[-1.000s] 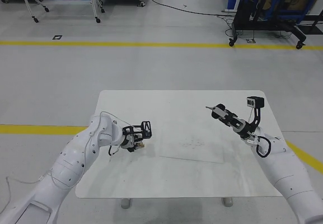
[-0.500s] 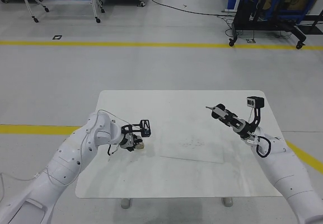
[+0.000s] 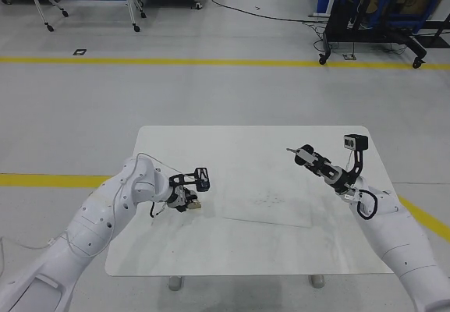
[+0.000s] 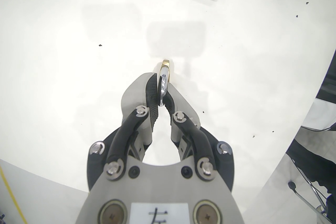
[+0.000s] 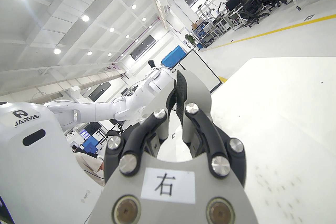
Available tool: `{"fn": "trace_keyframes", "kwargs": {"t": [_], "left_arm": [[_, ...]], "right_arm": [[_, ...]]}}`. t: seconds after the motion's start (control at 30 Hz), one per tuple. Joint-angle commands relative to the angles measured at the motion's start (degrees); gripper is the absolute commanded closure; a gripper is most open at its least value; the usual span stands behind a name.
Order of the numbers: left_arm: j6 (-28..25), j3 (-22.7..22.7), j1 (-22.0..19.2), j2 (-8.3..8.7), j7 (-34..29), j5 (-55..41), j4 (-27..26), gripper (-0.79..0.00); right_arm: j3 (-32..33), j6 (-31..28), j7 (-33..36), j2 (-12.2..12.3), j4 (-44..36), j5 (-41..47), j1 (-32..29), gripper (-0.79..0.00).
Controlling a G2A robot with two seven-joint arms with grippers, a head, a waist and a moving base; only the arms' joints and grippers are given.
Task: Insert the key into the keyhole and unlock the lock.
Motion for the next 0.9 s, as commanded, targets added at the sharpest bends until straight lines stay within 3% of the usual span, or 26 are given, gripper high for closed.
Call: {"fn": "trace_keyframes", "kwargs": {"t": [0.0,0.1,0.2,0.3,0.6,0.87], "left_arm": [[-0.2,0.1,-0.2,0.01,0.2,-0.4,0.2,-0.172],[-0.5,0.4,-0.5,0.00,0.5,-0.9,0.5,-0.188],[-0.4,0.7,-0.9,-0.11,0.6,-1.0,0.9,-0.151],[0.2,1.2,-1.2,-0.34,1.0,-0.7,1.2,0.000],[2.0,2.9,-2.3,-1.13,1.7,1.2,2.0,0.000],[5.2,0.7,-0.8,-0.64,9.3,3.7,-1.5,0.000]], "right_arm": [[0.0,0.0,0.0,0.0,0.0,0.0,0.0,0.000],[0.0,0.0,0.0,0.0,0.0,0.0,0.0,0.000],[0.0,0.0,0.0,0.0,0.0,0.0,0.0,0.000],[0.0,0.0,0.0,0.0,0.0,0.0,0.0,0.000],[0.0,0.0,0.0,0.0,0.0,0.0,0.0,0.000],[0.0,0.0,0.0,0.0,0.0,0.0,0.0,0.000]]}}
